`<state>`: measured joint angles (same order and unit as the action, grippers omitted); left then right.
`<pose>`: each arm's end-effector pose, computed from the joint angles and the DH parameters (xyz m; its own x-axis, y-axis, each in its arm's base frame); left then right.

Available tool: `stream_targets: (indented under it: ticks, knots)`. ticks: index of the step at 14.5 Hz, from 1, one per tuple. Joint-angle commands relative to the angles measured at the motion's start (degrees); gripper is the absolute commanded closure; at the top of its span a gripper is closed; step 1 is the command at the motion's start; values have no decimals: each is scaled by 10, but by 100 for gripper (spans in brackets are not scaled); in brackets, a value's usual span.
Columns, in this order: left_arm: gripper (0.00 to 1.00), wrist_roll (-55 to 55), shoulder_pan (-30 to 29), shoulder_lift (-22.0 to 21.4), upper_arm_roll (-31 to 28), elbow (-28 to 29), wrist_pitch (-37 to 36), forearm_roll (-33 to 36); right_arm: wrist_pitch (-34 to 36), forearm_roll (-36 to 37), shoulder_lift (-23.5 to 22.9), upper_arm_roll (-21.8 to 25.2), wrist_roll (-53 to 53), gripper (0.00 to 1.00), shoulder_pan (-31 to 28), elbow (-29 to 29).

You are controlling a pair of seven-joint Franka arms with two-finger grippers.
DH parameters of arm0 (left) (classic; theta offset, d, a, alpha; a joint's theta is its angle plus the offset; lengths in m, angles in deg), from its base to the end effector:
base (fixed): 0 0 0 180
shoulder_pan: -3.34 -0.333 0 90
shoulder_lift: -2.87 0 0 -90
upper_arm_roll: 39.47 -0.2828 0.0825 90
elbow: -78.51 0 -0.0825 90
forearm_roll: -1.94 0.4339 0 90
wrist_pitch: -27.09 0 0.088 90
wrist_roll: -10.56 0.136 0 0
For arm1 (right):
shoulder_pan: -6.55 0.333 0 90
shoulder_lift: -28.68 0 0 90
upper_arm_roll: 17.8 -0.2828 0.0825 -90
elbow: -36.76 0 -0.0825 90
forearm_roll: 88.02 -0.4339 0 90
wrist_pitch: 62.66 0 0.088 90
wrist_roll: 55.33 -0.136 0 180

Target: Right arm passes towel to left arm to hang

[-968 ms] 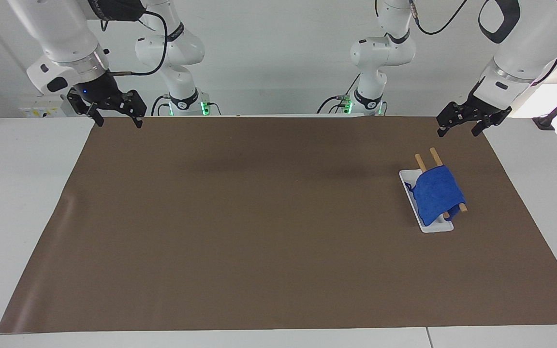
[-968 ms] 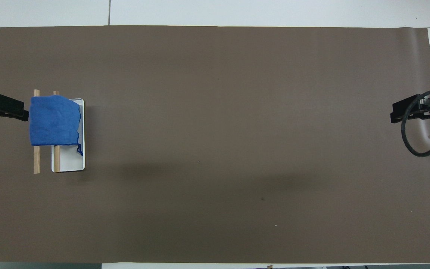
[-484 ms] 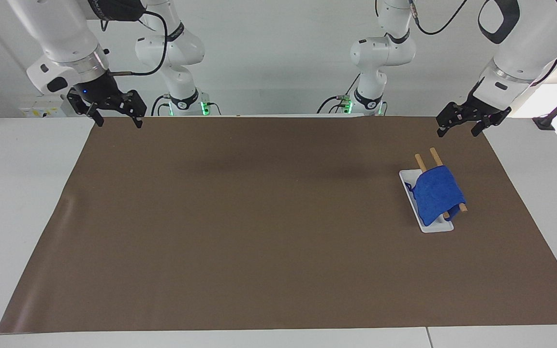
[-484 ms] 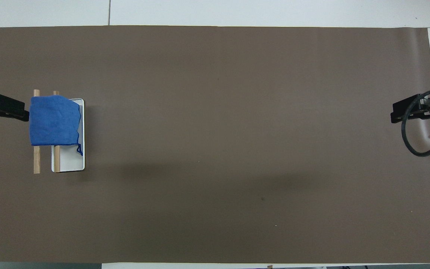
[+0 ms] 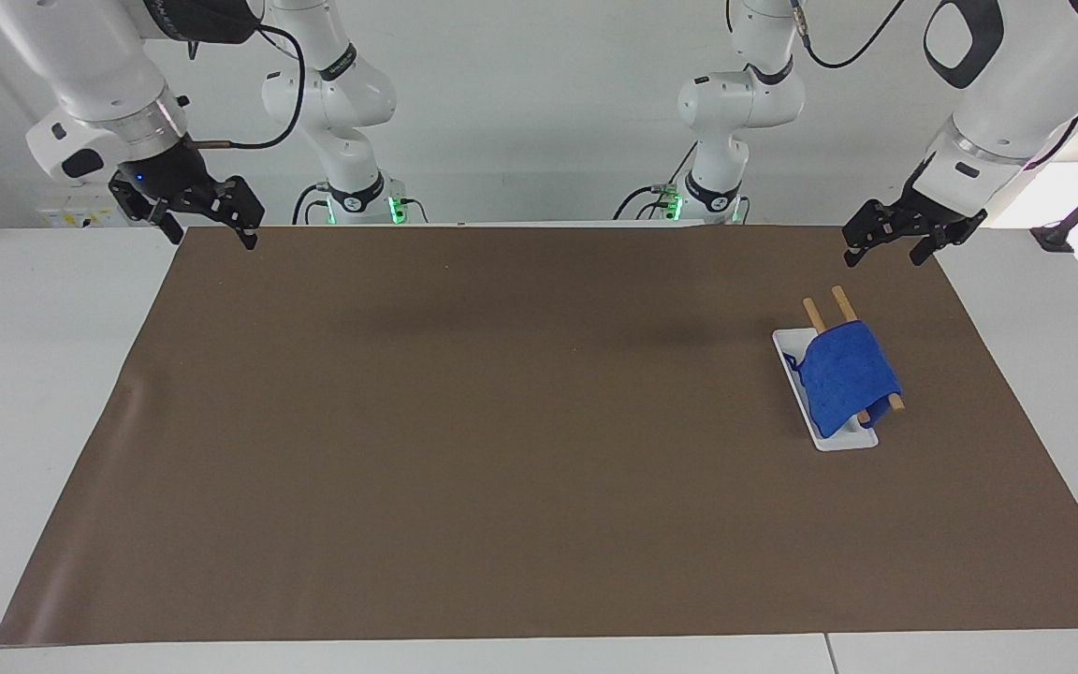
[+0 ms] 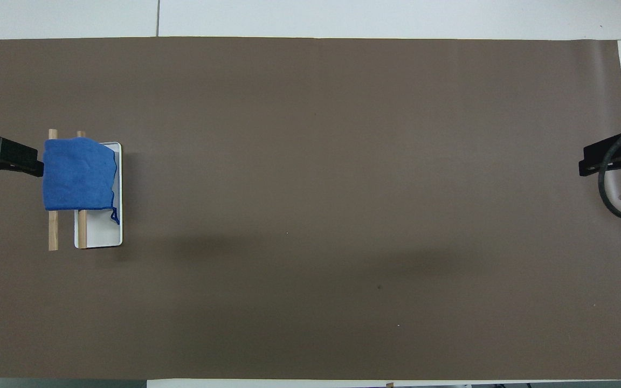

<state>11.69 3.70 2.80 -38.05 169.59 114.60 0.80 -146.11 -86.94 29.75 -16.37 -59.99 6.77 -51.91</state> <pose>0.5966 -0.0213 0.5496 0.9968 -0.0516 -0.0606 -0.0504 -0.9985 0.0211 0.5850 -0.0152 0.5759 0.9920 -0.1043 -0.0706 -0.1028 -0.9944 0.0242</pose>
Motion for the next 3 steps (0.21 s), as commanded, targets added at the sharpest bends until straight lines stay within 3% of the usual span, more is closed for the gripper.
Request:
stream_targets:
  ticks: [1,3]
  knots:
    - [0,3,1,-16,-1,19,9,3,-8,0,9,-5,10,0,-2,-12]
    - [0,3,1,-16,-1,19,9,3,-24,0,8,-5,13,0,-2,-10]
